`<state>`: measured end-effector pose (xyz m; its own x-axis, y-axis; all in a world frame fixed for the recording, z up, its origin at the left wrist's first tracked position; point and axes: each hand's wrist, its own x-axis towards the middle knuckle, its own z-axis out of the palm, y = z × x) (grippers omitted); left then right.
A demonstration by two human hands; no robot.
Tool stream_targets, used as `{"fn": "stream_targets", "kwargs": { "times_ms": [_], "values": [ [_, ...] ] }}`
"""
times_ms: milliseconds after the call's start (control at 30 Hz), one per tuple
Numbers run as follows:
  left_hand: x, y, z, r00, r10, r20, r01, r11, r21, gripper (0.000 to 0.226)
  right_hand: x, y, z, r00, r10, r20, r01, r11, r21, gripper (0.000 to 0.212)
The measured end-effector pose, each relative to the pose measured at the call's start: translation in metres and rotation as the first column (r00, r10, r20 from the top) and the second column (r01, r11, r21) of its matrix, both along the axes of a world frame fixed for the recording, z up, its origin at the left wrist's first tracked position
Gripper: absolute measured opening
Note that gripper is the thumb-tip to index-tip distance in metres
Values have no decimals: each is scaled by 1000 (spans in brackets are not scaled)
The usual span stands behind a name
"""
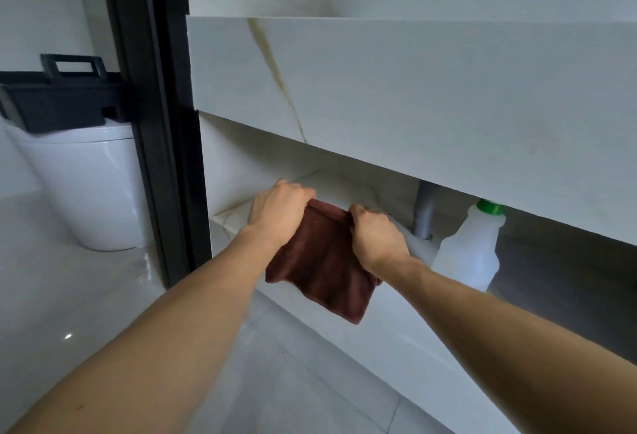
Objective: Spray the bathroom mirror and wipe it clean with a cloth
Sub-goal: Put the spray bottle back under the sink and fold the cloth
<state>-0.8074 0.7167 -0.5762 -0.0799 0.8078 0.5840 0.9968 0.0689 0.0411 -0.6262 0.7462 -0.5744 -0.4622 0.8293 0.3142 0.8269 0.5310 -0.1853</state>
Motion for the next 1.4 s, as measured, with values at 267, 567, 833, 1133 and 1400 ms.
{"fn": "stream_targets", "kwargs": {
  "times_ms": [267, 567, 833, 1133, 1400],
  "values": [
    [7, 55, -16, 998, -61, -27, 60, 997, -48, 25, 3, 51, -18, 998, -68, 9, 68, 996, -58, 18],
    [16, 98, -38, 999, -35, -29, 32, 992, -122, 24, 4, 89, -38, 984, -149, 96, 154, 987, -44, 21],
    [7, 112, -40, 994, -85, 61, 90, 993, -73, 53, 15, 106, -47, 936, -314, 160, 307, 949, 67, 44],
    [23, 105, -67, 982, -138, 128, 182, 867, -464, 57, 15, 79, -71, 925, -120, 360, 202, 959, -198, 52],
    [20, 105, -83, 992, -42, 120, 113, 721, -683, 68, 13, 65, -92, 914, -177, 365, 283, 923, -261, 80]
  ]
}}
